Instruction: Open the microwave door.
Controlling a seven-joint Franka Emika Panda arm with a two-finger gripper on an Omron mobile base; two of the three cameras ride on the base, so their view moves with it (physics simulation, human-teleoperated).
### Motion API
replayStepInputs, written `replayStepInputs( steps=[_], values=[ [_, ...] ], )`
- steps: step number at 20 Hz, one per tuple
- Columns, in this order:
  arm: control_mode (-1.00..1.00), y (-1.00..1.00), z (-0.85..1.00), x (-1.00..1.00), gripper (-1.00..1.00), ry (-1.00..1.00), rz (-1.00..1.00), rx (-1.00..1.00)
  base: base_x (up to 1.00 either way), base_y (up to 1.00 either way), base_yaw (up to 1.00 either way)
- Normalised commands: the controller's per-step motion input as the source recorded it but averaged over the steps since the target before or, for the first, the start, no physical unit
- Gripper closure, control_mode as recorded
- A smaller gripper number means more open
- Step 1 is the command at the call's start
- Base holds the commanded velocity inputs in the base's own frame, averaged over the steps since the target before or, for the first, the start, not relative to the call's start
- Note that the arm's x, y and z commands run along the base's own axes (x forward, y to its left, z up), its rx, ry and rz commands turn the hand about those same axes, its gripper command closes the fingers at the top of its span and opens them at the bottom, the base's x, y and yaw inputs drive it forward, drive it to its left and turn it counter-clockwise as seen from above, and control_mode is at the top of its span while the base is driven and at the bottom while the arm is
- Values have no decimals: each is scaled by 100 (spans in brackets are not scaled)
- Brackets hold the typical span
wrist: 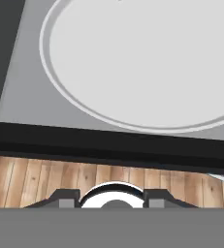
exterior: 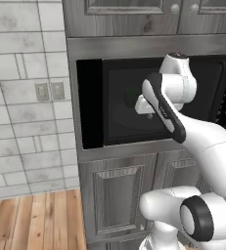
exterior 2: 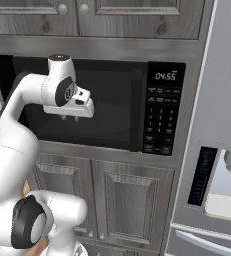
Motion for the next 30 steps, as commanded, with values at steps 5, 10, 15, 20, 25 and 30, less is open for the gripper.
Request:
replayStepInputs(
  steps=[5,10,15,20,25,30],
  values=[
    [-100,0,0,-17,-100,-11,0,0,0,0,0],
    [-100,0,0,-39,-100,-23,0,0,0,0,0],
    [100,-3,0,-43,-100,-10,0,0,-36,-9,0],
    [100,0,0,0,-100,0,0,0,-81,-34,0],
    [100,0,0,0,-100,0,0,0,-48,-53,0],
    [100,0,0,0,-100,0,0,0,-26,-71,0]
  ],
)
